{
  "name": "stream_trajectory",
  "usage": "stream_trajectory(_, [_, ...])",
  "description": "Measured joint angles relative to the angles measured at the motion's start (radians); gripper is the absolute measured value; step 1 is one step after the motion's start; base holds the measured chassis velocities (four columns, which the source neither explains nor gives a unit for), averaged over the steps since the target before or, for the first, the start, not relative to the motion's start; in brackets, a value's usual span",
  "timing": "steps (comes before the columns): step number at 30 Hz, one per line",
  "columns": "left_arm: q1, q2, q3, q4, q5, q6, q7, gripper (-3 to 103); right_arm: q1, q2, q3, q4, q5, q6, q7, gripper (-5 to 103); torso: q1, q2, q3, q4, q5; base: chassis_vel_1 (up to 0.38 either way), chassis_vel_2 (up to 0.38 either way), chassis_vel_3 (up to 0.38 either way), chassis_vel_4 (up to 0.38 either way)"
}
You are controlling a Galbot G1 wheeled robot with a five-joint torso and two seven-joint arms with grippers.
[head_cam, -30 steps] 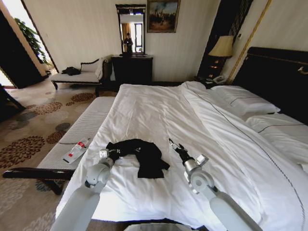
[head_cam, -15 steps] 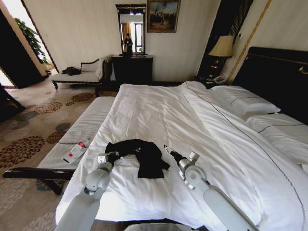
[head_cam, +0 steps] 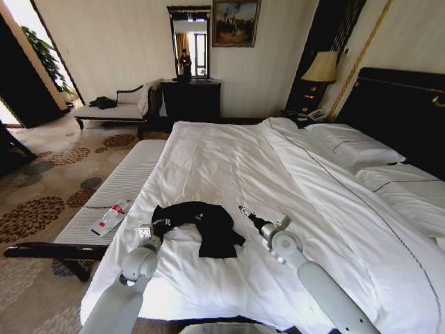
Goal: Fold the clothes on the bed.
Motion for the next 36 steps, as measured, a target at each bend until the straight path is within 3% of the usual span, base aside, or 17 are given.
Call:
stream_trajectory(11, [-0.003,0.003,0.002,0.036,0.006,-0.01,0.0,2,0.005,0.047,-0.031,-0.033,-0.028,-0.005,-0.009,100,0.0,0.0,0.0,0.0,0.0,0.0,0.0,0.0,0.0])
stream_trajectory(14, [-0.01,0.009,0.002,0.087,0.016,-0.064,0.025,2,0.019,0.07,-0.041,-0.064,-0.068,-0.012,-0.009,100,0.0,0.0,0.0,-0.0001,-0.0001,0.0,0.0,0.0,0.0])
stream_trajectory(18, [-0.003,0.031,0.004,0.114,0.003,-0.094,0.038,2,0.024,0.107,-0.028,-0.067,-0.088,-0.019,0.011,100,0.0,0.0,0.0,-0.0001,0.0001,0.0,0.0,0.0,0.0])
stream_trajectory(32, [0.021,0.067,-0.051,0.084,-0.071,-0.09,0.017,2,-0.054,0.132,0.06,0.029,-0.104,-0.045,0.035,103,0.0,0.0,0.0,-0.0002,0.0001,0.0,0.0,0.0,0.0])
stream_trajectory(36, [0.048,0.064,-0.069,0.066,-0.068,-0.09,0.015,2,-0.076,0.142,0.039,0.089,-0.096,-0.056,0.092,96,0.0,0.0,0.0,0.0001,0.0,0.0,0.0,0.0,0.0])
